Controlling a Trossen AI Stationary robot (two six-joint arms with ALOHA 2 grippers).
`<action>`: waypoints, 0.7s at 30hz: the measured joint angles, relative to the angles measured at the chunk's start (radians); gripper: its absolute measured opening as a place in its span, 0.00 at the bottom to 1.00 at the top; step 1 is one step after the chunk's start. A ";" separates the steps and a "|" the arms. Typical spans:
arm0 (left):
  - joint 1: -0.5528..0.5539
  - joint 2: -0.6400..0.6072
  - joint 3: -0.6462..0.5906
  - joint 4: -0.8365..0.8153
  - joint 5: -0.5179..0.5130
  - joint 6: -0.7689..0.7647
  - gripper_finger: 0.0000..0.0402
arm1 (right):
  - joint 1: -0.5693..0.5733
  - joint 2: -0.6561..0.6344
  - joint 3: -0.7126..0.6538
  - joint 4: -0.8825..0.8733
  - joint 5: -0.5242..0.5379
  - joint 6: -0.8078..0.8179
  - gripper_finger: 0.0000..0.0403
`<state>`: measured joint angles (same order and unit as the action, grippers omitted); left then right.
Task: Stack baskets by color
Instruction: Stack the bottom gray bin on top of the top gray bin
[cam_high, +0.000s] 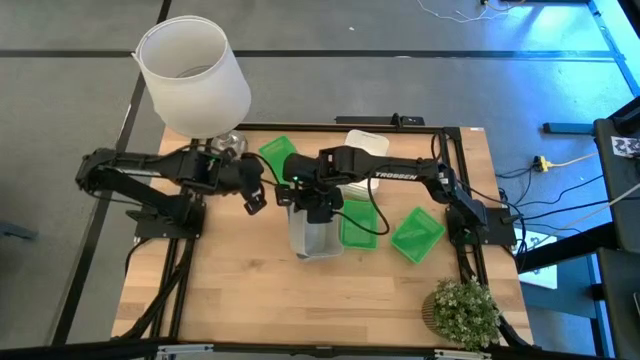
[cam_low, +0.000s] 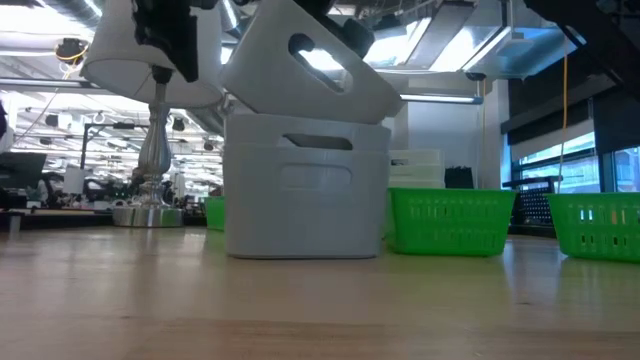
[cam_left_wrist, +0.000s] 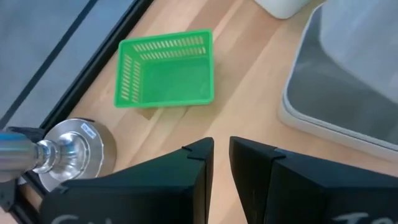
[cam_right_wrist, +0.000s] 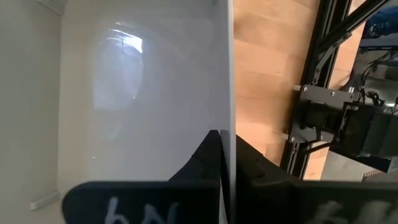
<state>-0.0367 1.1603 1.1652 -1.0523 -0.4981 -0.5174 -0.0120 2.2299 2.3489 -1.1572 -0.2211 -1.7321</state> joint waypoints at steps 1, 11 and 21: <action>0.013 0.000 0.000 0.000 0.010 0.008 0.11 | 0.002 0.000 0.000 0.001 0.000 0.000 0.00; 0.055 0.002 0.000 0.045 0.063 0.179 0.11 | -0.003 0.000 0.000 0.005 0.000 0.055 0.00; -0.077 0.001 0.000 -0.011 0.201 0.152 0.11 | -0.035 0.000 0.000 0.001 -0.001 0.118 0.00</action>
<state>-0.1139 1.1614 1.1652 -1.0628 -0.2975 -0.3652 -0.0466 2.2299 2.3489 -1.1559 -0.2224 -1.6139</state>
